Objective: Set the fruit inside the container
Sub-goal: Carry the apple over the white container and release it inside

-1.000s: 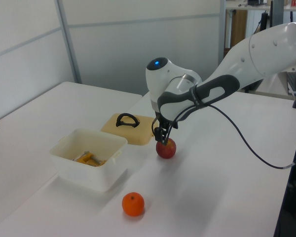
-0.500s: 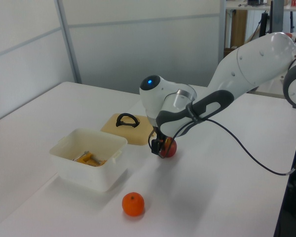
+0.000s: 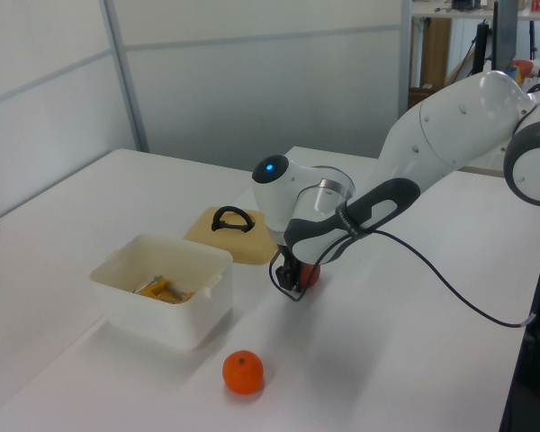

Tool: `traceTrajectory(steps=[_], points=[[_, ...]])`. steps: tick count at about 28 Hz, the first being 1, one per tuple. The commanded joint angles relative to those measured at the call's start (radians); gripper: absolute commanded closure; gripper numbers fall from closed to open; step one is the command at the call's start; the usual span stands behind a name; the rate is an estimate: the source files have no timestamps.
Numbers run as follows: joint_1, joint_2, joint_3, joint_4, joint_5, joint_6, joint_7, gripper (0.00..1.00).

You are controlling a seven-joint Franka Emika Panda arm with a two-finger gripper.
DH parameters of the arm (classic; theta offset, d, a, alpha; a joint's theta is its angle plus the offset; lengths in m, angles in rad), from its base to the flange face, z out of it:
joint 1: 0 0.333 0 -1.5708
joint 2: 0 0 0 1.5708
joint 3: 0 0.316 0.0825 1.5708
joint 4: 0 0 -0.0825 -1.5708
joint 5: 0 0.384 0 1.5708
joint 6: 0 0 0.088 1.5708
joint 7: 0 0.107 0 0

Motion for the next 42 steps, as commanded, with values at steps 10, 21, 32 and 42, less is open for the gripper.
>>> traceTrajectory(steps=[10, 21, 32, 42], points=[[-0.001, -0.15, -0.008, 0.059, 0.202, 0.006, 0.019, 1.0], [0.063, -0.127, -0.003, 0.23, 0.331, -0.057, 0.182, 1.0], [0.154, -0.026, -0.005, 0.343, 0.273, -0.012, 0.437, 0.99], [0.212, -0.003, -0.003, 0.34, 0.132, 0.005, 0.584, 0.0]])
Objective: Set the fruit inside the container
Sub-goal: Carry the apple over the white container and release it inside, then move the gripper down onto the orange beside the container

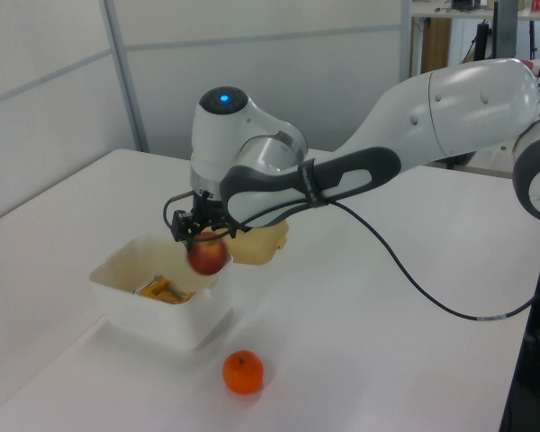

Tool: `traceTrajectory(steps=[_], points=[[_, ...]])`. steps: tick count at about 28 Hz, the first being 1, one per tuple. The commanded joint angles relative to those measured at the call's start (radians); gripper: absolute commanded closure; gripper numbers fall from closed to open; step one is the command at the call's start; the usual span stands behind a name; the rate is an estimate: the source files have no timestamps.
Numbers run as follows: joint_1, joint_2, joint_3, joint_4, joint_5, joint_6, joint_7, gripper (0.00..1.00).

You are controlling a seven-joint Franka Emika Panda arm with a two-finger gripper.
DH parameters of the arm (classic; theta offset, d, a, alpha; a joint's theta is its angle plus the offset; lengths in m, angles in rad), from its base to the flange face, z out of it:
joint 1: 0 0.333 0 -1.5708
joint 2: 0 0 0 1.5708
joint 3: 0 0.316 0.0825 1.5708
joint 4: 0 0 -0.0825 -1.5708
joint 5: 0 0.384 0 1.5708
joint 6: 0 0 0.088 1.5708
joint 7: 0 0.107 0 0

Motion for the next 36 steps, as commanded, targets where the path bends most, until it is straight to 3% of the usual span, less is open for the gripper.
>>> traceTrajectory(steps=[1, 5, 8, 10, 11, 14, 24, 29, 36], points=[[0.023, 0.004, -0.008, 0.017, -0.036, 0.006, 0.053, 0.0], [0.023, -0.023, 0.002, 0.011, -0.033, -0.012, 0.035, 0.0], [0.022, -0.06, 0.038, -0.027, -0.016, -0.121, -0.129, 0.0], [0.022, -0.071, 0.049, -0.03, 0.033, -0.182, -0.233, 0.0], [0.022, -0.076, 0.049, -0.032, 0.092, -0.234, -0.326, 0.0], [0.023, -0.076, 0.052, -0.042, 0.125, -0.282, -0.417, 0.0], [0.118, -0.077, 0.052, -0.18, 0.116, -0.214, -0.416, 0.0], [0.157, -0.077, 0.052, -0.239, 0.062, -0.16, -0.335, 0.0], [0.187, -0.074, 0.052, -0.309, 0.041, -0.105, -0.315, 0.0]])
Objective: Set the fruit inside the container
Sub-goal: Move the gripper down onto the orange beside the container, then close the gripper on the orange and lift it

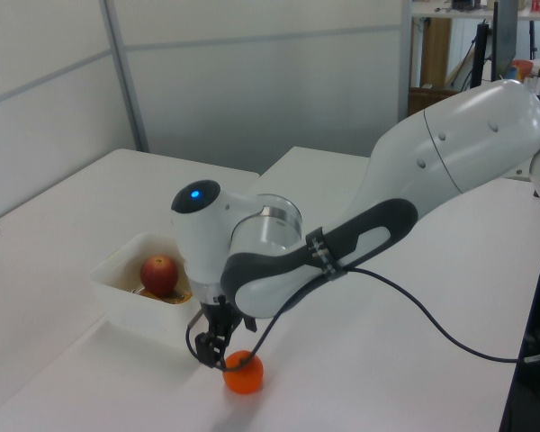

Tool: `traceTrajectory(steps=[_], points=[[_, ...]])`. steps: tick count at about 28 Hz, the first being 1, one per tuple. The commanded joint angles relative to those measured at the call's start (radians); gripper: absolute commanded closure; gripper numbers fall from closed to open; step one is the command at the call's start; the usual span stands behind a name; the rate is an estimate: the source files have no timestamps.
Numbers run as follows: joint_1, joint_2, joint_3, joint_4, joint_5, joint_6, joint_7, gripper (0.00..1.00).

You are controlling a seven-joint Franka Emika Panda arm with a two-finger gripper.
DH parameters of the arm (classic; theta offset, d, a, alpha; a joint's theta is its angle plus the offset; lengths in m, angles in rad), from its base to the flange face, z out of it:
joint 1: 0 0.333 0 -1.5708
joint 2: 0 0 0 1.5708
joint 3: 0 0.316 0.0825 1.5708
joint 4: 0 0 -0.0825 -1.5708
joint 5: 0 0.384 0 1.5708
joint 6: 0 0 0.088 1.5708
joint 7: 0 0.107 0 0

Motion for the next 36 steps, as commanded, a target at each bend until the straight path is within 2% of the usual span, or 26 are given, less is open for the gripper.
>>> traceTrajectory(steps=[1, 5, 9, 13, 15, 16, 17, 18, 25, 30, 35, 36], points=[[0.021, -0.026, -0.011, -0.087, -0.03, 0.063, 0.027, 0.0], [0.021, -0.014, -0.011, -0.112, -0.06, 0.092, 0.043, 0.0], [0.021, 0.005, -0.011, -0.141, -0.125, 0.138, 0.089, 0.0], [0.021, 0.026, -0.011, -0.138, -0.139, 0.153, 0.112, 0.0], [0.021, 0.037, -0.011, -0.133, -0.153, 0.157, 0.124, 0.28], [0.021, 0.037, -0.011, -0.132, -0.163, 0.158, 0.132, 0.48], [0.021, 0.037, -0.011, -0.129, -0.171, 0.158, 0.144, 0.78], [0.021, 0.037, -0.011, -0.124, -0.173, 0.158, 0.159, 1.0], [0.017, 0.008, -0.022, -0.083, -0.163, 0.157, 0.195, 1.0], [-0.018, -0.026, -0.028, -0.044, -0.15, 0.155, 0.179, 1.0], [-0.057, -0.038, -0.031, 0.028, -0.061, 0.153, 0.129, 1.0], [-0.066, -0.04, -0.035, 0.052, -0.027, 0.153, 0.11, 1.0]])
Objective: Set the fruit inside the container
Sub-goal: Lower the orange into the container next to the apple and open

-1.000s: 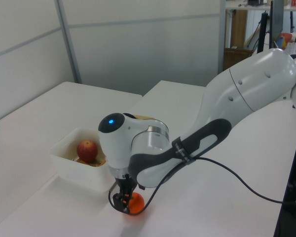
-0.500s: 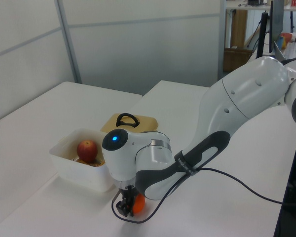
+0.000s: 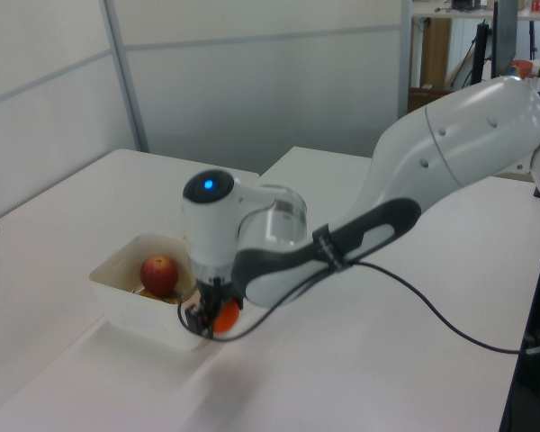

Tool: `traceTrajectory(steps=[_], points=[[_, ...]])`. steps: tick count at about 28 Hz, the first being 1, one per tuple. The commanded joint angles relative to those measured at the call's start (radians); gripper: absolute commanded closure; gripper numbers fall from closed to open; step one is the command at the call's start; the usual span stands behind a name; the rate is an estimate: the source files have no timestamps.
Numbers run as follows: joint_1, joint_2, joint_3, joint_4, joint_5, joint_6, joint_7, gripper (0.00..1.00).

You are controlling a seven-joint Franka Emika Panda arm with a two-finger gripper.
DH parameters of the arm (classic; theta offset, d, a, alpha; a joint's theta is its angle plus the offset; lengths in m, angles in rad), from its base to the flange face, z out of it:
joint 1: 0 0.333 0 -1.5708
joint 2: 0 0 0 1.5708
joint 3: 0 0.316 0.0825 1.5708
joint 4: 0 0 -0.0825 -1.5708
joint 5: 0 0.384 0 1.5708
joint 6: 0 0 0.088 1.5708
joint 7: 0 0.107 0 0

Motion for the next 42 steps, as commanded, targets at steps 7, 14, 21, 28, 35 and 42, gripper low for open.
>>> traceTrajectory(steps=[7, 14, 21, 28, 35, 42], points=[[-0.032, -0.021, -0.068, 0.145, 0.205, 0.012, -0.064, 1.0], [-0.032, 0.031, -0.091, 0.186, 0.225, 0.072, 0.016, 1.0], [-0.032, 0.094, -0.105, 0.197, 0.118, 0.161, 0.209, 0.67], [-0.029, 0.109, -0.105, 0.212, 0.018, 0.162, 0.309, 0.0], [-0.034, 0.076, -0.108, 0.203, 0.037, 0.127, 0.202, 0.0], [-0.058, 0.007, -0.117, 0.212, 0.308, -0.173, -0.318, 0.0]])
